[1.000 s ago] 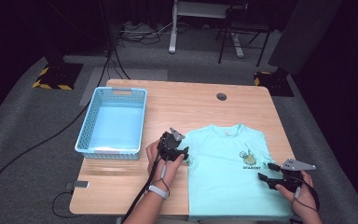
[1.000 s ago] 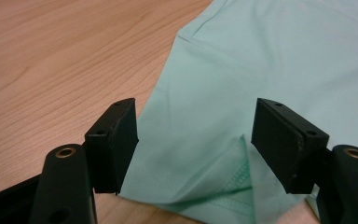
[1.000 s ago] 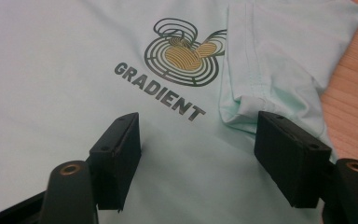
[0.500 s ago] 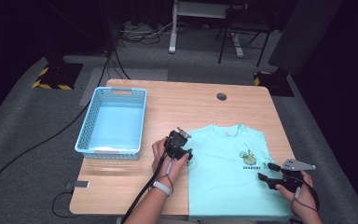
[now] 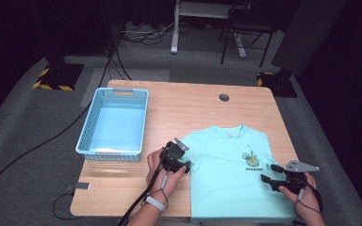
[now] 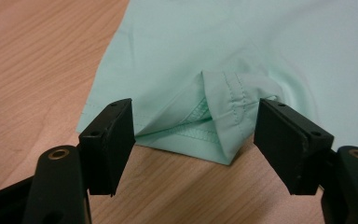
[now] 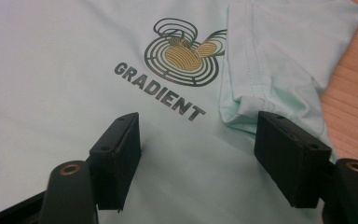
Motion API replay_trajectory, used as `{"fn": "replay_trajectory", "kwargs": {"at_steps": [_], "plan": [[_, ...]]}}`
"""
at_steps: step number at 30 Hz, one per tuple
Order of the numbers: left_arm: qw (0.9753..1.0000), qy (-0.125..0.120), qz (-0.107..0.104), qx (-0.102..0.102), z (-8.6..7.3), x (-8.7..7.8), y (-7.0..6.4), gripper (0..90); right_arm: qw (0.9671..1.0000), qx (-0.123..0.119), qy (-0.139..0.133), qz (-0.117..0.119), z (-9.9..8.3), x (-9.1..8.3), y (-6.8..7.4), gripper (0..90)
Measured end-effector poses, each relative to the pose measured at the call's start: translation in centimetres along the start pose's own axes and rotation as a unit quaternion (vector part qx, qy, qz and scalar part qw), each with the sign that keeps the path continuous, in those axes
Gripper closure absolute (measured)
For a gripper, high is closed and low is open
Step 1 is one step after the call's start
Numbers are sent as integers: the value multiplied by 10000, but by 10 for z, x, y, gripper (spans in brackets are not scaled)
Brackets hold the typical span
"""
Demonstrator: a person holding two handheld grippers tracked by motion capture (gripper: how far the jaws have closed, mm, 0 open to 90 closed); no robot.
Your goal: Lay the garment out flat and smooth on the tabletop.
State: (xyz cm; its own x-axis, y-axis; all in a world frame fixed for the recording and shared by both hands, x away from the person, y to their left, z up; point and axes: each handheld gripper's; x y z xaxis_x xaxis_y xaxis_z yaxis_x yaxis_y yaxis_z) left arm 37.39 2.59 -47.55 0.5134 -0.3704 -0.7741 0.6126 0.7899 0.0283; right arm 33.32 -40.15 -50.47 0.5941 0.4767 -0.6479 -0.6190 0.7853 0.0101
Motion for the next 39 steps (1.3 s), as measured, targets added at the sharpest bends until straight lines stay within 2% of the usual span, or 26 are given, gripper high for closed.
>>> {"fn": "replay_trajectory", "kwargs": {"at_steps": [2, 4, 5, 7, 8, 10, 12, 14, 15, 17, 18, 20, 25, 27, 28, 29, 31, 33, 36, 38, 39], "plan": [[9997, -206, 83, -69, 2, -4, 2, 287, 10000, 1, 1, 1, 0, 0, 0, 318], [9989, -383, 125, -221, 6, -5, 6, 281, 10000, 0, 1, 0, 0, 0, 0, 318], [9986, -438, 87, -286, 7, -5, 8, 279, 10000, -1, 0, 0, 0, 0, 0, 318], [9980, -511, -228, -301, 10, -5, 8, 316, 10000, -1, 0, 0, 0, 0, 0, 318], [9976, -508, -418, -236, 10, -5, 7, 379, 10000, 3, 1, 1, 0, 0, 0, 318], [9976, -378, -583, -74, 9, -3, 3, 504, 10000, 6, 0, 3, 0, 0, 0, 318], [9982, -229, -563, -1, 7, 2, 0, 531, 10000, 14, 2, 6, 0, 0, 0, 318], [9980, -163, -611, -42, 4, 5, 1, 559, 10000, 5, 0, 8, 0, 0, 0, 318], [9976, -181, -667, -84, 3, 5, 1, 616, 10000, 4, -2, 5, 0, 0, 0, 318], [9971, -329, -684, -65, 0, 1, 0, 814, 10000, 1, -1, 4, 0, 0, 0, 318], [9969, -385, -684, -48, 0, -3, -1, 872, 10000, 4, 0, 5, 0, 0, 0, 318], [9965, -439, -708, -57, -1, -10, -3, 899, 10000, 4, -1, 5, 0, 0, 0, 318], [9948, -671, -768, -16, -4, -27, -8, 900, 10000, -1, 1, 3, 0, 0, 0, 317], [9936, -562, -974, 37, -7, -29, -10, 887, 10000, -1, 1, 2, 0, 0, 0, 318], [9935, -495, -1028, 27, -9, -29, -11, 850, 10000, 1, 0, 3, 0, 0, 0, 318], [9927, -326, -1160, 40, -11, -27, -11, 819, 10000, 2, 0, 4, 0, 0, 0, 318], [9913, -274, -1287, 33, -15, -27, -10, 781, 10000, 4, 0, 3, 0, 0, 0, 318], [9925, -396, -1158, -48, -16, -30, -6, 752, 10000, 4, -1, 3, 0, 0, 0, 317], [9932, -757, -795, -386, -11, -31, 4, 594, 10000, 5, -1, 2, 0, 0, 0, 318], [9928, -877, -617, -526, -6, -25, 12, 599, 10000, 3, 0, 1, 0, 0, 0, 318], [9936, -875, -456, -553, -3, -22, 15, 592, 10000, 1, -1, 0, 0, 0, 0, 318]]}}
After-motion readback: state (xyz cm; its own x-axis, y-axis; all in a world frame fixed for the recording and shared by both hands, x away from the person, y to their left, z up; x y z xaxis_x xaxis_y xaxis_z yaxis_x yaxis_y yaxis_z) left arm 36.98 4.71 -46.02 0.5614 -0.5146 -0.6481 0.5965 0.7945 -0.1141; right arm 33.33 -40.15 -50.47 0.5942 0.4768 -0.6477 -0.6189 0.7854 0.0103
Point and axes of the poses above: each handheld gripper's, and its own axes: x roughly forward along the jaws, z roughly out of its top, y roughly to its left, and after that the axes turned 1 degree about -y, right-handed
